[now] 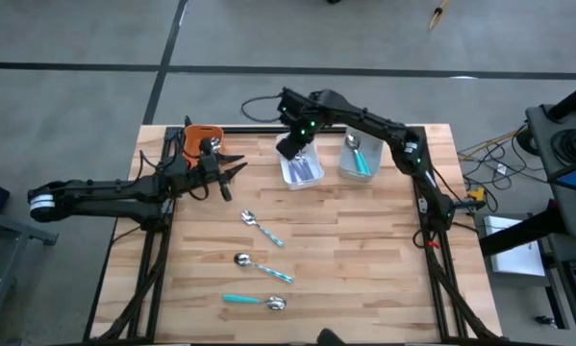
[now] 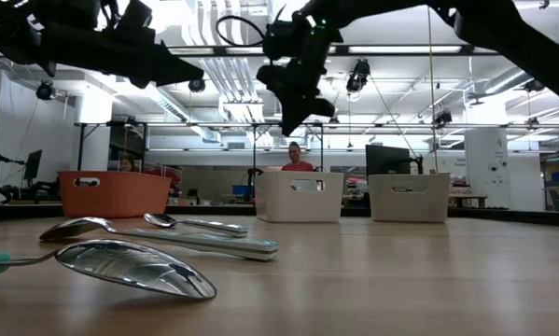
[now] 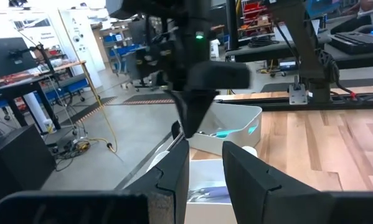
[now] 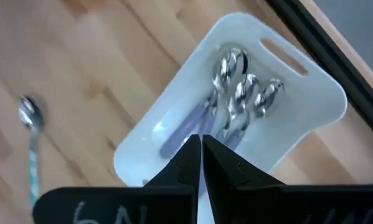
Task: Sort silverware by color (type)
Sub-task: Put the blue patterned spoon into the orange bin
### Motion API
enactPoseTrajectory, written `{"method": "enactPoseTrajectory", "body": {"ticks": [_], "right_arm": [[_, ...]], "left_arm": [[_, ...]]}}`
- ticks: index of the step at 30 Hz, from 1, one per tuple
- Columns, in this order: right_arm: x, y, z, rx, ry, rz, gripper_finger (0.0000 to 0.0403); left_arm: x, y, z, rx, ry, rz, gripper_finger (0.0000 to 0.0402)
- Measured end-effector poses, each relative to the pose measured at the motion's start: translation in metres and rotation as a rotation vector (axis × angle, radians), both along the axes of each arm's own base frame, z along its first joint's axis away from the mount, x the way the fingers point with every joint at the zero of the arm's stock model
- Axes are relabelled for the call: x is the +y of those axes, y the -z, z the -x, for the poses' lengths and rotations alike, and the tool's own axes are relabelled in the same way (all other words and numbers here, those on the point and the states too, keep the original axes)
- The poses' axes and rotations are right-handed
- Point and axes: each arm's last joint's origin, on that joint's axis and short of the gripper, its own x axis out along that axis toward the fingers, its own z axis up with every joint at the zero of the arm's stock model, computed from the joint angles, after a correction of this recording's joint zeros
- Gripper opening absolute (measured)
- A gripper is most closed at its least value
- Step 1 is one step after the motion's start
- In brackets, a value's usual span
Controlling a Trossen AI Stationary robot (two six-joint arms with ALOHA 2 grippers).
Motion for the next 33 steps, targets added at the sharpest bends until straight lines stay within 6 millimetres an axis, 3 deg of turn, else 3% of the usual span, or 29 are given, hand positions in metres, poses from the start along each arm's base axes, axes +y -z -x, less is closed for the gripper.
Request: {"method": "enactPoseTrajectory", "body": {"ticks": [9,20,27,33], "right_arm": [[0.058,0.005,-0.016,0.037,-0.225,0.058,0.0008],[0.122,0.043,-0.028,-0.075,-0.420,0.130,0.0008],[0.161,0.056,-0.008,-0.213,-0.482,0.164,0.0008],[0.183,0.056,0.023,-0.346,-0.528,0.205,0.0008]], "left_arm": [[0.000,0.004,0.000,0.023,-0.001,0.037,0.0079],[0.000,0.005,0.000,-0.004,-0.003,0.118,0.0079],[0.000,0.010,0.000,-0.020,-0.014,0.282,0.0079],[-0.001,0.013,-0.001,-0.041,0.018,0.400,0.0079]]}}
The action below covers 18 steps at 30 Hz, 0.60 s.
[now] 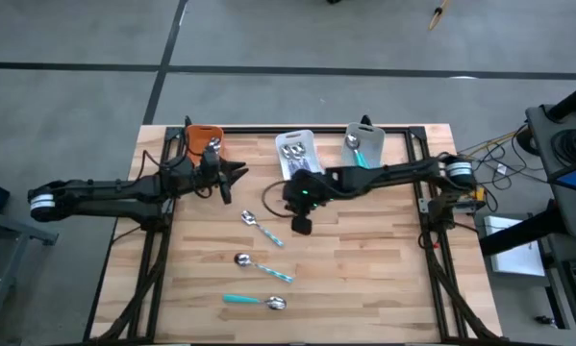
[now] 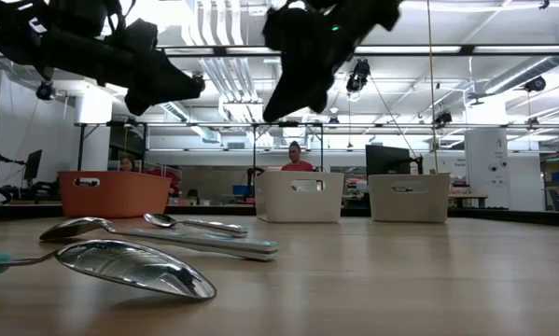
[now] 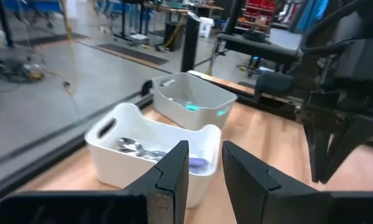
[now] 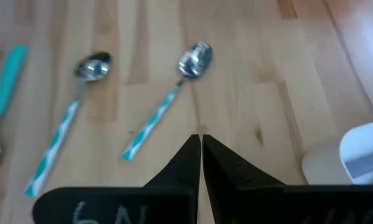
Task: Sort silverware by color (type)
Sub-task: Put the blue patterned spoon into the orange bin
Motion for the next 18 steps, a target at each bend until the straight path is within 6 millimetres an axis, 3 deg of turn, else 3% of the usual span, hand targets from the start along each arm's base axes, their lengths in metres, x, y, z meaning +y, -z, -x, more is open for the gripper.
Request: {"method": "enactPoseTrajectory", "body": {"ticks": [7,18], "right_arm": [[0.009,0.000,0.041,-0.137,-0.042,0.029,0.0008],[0.009,0.023,0.091,-0.300,-0.088,0.106,0.0008]], "left_arm": [[-0.001,0.001,-0.002,-0.041,0.013,0.117,0.0079],[-0.002,-0.002,-0.012,-0.163,0.039,0.229,0.0079]]}}
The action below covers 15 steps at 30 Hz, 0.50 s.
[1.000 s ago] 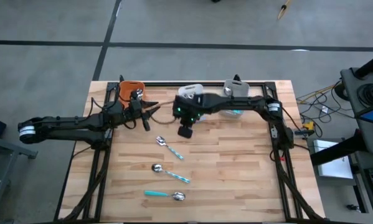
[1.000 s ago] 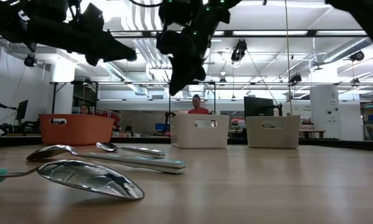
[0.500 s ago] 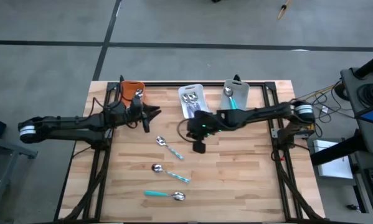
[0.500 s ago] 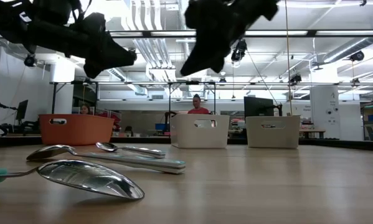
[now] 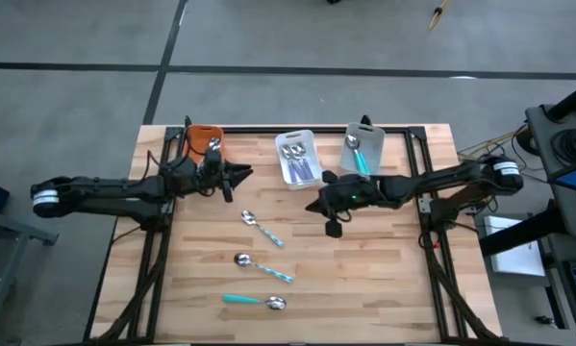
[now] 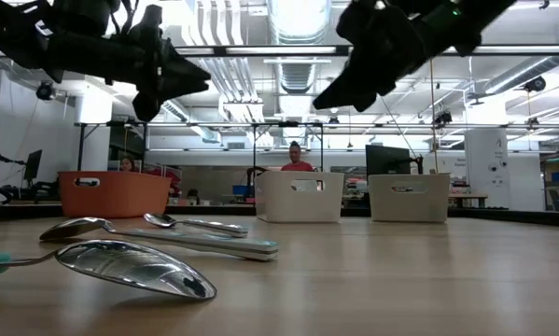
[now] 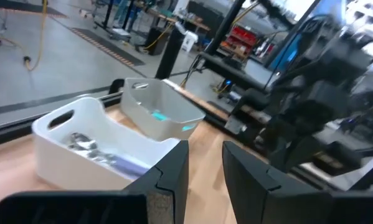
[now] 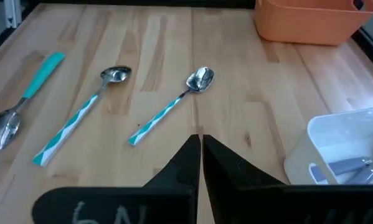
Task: Sort silverware by color (type)
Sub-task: Put the blue patterned spoon into the orange bin
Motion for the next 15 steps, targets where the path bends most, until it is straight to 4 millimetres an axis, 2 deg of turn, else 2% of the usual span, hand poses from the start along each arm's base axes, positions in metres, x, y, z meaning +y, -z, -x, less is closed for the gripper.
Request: {"method": "enactPoseTrajectory", "body": {"ticks": [4,7,10,15], "right_arm": [[0.000,0.006,0.009,0.006,-0.018,0.032,0.0008],[0.000,0.003,0.011,-0.010,-0.031,0.056,0.0008],[0.000,-0.002,0.013,-0.027,-0.038,0.070,0.0008],[0.000,-0.023,0.019,-0.089,-0.048,0.096,0.0008]], "left_arm": [[-0.004,-0.002,-0.005,-0.053,0.025,0.025,0.0079],[-0.009,-0.003,-0.011,-0.103,0.055,0.046,0.0079],[-0.016,-0.002,-0.016,-0.131,0.094,0.067,0.0079],[-0.025,0.003,-0.021,-0.123,0.139,0.118,0.0079]]}}
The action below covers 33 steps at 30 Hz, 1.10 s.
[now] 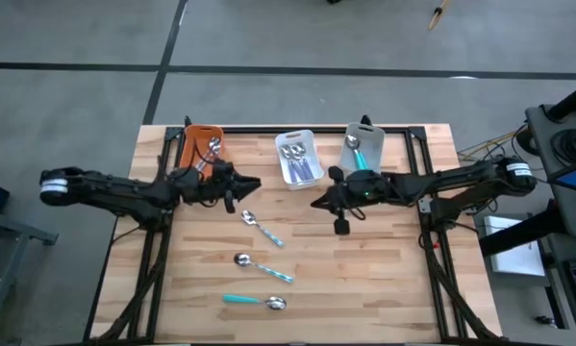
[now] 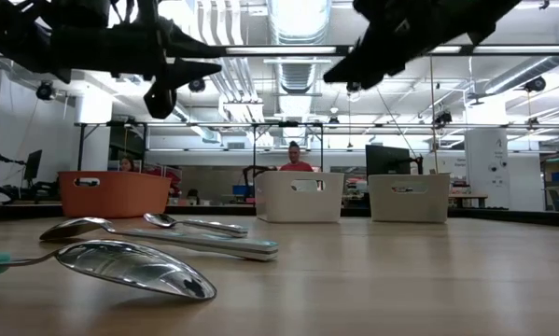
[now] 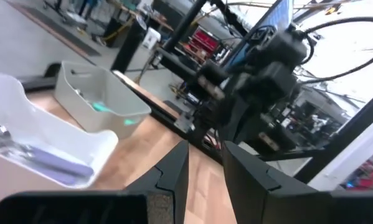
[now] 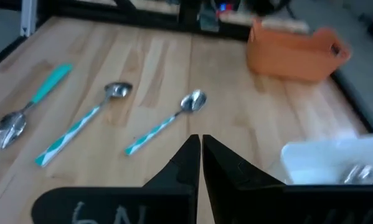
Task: Sort silverware by color (type)
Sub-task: Put the blue patterned spoon into the orange bin
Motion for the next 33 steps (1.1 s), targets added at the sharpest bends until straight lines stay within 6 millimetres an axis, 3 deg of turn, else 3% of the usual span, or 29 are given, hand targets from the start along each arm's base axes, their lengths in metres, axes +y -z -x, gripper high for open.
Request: {"method": "enactPoseTrajectory", "body": {"ticks": [6,12,23,33], "right_arm": [[-0.004,-0.024,0.004,-0.086,-0.017,0.102,0.0009],[-0.012,-0.026,0.000,-0.120,0.012,0.133,0.0009],[-0.029,0.003,-0.017,-0.024,0.038,0.166,0.0009],[-0.051,0.035,-0.026,0.113,0.096,0.149,0.0009]], "left_arm": [[-0.011,0.005,-0.004,0.019,0.051,0.071,0.0079],[-0.023,0.012,-0.009,0.041,0.073,0.120,0.0079],[-0.038,0.001,-0.047,0.104,0.147,0.114,0.0079],[-0.039,0.024,-0.055,0.594,0.110,0.166,0.0079]]}}
